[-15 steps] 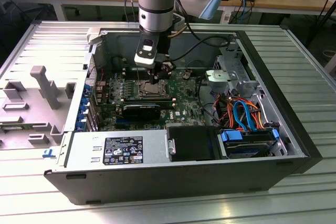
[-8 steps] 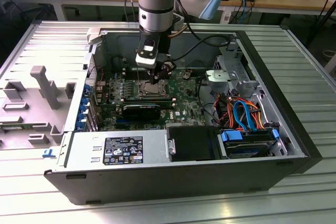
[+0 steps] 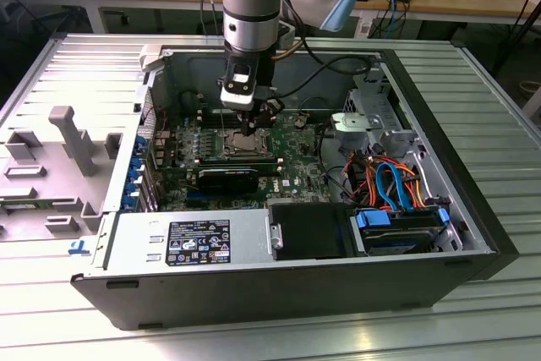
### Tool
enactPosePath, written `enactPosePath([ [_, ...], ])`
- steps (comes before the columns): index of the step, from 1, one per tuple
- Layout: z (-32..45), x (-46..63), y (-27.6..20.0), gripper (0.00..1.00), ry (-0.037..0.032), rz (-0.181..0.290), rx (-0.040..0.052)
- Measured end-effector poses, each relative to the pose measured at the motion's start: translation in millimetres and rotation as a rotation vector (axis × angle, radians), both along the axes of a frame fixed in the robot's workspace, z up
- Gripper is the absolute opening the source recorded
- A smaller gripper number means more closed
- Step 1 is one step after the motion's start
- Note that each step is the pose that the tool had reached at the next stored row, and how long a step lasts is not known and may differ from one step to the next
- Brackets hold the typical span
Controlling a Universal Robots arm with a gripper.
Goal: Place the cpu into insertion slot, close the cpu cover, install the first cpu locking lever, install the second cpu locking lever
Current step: 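Install the first cpu locking lever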
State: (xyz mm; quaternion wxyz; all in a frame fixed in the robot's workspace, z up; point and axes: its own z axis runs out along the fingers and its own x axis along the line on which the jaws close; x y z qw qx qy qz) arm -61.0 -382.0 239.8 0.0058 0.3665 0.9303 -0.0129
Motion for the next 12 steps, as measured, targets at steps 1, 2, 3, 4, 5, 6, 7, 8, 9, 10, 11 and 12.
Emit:
enactPosePath([
  [1, 0.0, 0.0, 0.0, 0.11, 0.0, 0.005, 0.0],
  [2, 0.0, 0.0, 0.0, 0.11, 0.0, 0.008, 0.0],
  [3, 0.0, 0.0, 0.0, 0.11, 0.0, 0.012, 0.0],
  [4, 0.0, 0.0, 0.0, 0.11, 0.0, 0.017, 0.0],
  [5, 0.0, 0.0, 0.0, 0.11, 0.0, 0.021, 0.0],
  [6, 0.0, 0.0, 0.0, 0.11, 0.0, 0.025, 0.0],
  [7, 0.0, 0.0, 0.0, 0.11, 0.0, 0.03, 0.0],
  [8, 0.0, 0.0, 0.0, 0.11, 0.0, 0.034, 0.0001],
  [9, 0.0, 0.0, 0.0, 0.11, 0.0, 0.038, 0.0001],
  [10, 0.0, 0.0, 0.0, 0.11, 0.0001, 0.042, 0.0001],
  [11, 0.0, 0.0, 0.0, 0.11, 0.0001, 0.046, 0.0002],
  [12, 0.0, 0.0, 0.0, 0.11, 0.0, 0.049, 0.0002],
])
